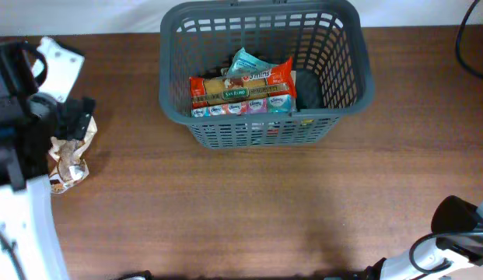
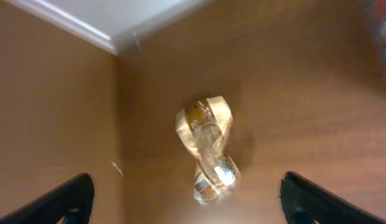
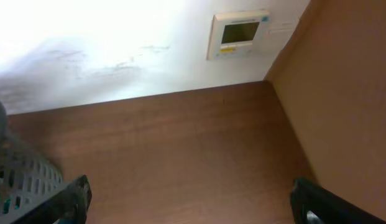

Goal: Pack container
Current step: 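Carry the spaghetti box into the basket and release it, then lower the left gripper onto the crumpled clear snack bag and grasp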

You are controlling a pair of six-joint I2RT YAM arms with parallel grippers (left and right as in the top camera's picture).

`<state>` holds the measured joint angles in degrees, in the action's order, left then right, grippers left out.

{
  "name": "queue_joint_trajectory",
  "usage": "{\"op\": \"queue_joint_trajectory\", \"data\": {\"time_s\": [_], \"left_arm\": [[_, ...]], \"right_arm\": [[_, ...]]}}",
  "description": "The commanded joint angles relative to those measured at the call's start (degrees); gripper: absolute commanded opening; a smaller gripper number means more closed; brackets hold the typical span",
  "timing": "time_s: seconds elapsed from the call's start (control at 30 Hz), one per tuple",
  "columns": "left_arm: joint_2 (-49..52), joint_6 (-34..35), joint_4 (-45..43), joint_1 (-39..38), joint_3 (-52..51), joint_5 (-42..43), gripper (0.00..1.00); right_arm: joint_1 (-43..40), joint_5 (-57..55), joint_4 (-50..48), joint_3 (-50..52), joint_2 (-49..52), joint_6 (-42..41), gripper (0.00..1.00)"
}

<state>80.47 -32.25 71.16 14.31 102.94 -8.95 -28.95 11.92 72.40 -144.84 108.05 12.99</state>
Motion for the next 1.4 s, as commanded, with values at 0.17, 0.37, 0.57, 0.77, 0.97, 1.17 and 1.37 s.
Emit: {"op": "queue_joint_trajectory", "data": {"time_s": [0.17, 0.37, 0.57, 0.77, 0.97, 1.17, 1.37], "left_arm": [[17.46, 10.58, -7.72, 14.49, -16.24, 2.47, 0.8], [30.34, 12.61, -10.23, 16.9, -16.24, 1.2, 0.8], [37.2, 13.27, -15.17, 16.94, -16.24, 1.22, 0.8], [41.03, 13.4, -19.04, 16.76, -16.24, 1.92, 0.8], [45.66, 13.42, -19.93, 16.35, -16.28, 5.4, 0.72], [46.16, 13.4, -18.03, 16.11, -15.58, 9.09, 0.02], [44.5, 13.38, -3.32, 16.04, -0.46, 15.89, 0.01]], "right_arm": [[-0.24, 0.31, -0.13, 0.09, 0.04, -0.44, 0.99], [-0.24, 0.31, -0.13, 0.09, 0.04, -0.44, 0.99], [-0.24, 0.31, -0.13, 0.09, 0.04, -0.44, 0.99], [-0.24, 0.31, -0.13, 0.09, 0.04, -0.44, 0.99], [-0.24, 0.31, -0.13, 0.09, 0.04, -0.44, 0.99], [-0.24, 0.31, -0.13, 0.09, 0.04, -0.44, 0.99], [-0.24, 0.31, -0.13, 0.09, 0.04, -0.44, 0.99]]}}
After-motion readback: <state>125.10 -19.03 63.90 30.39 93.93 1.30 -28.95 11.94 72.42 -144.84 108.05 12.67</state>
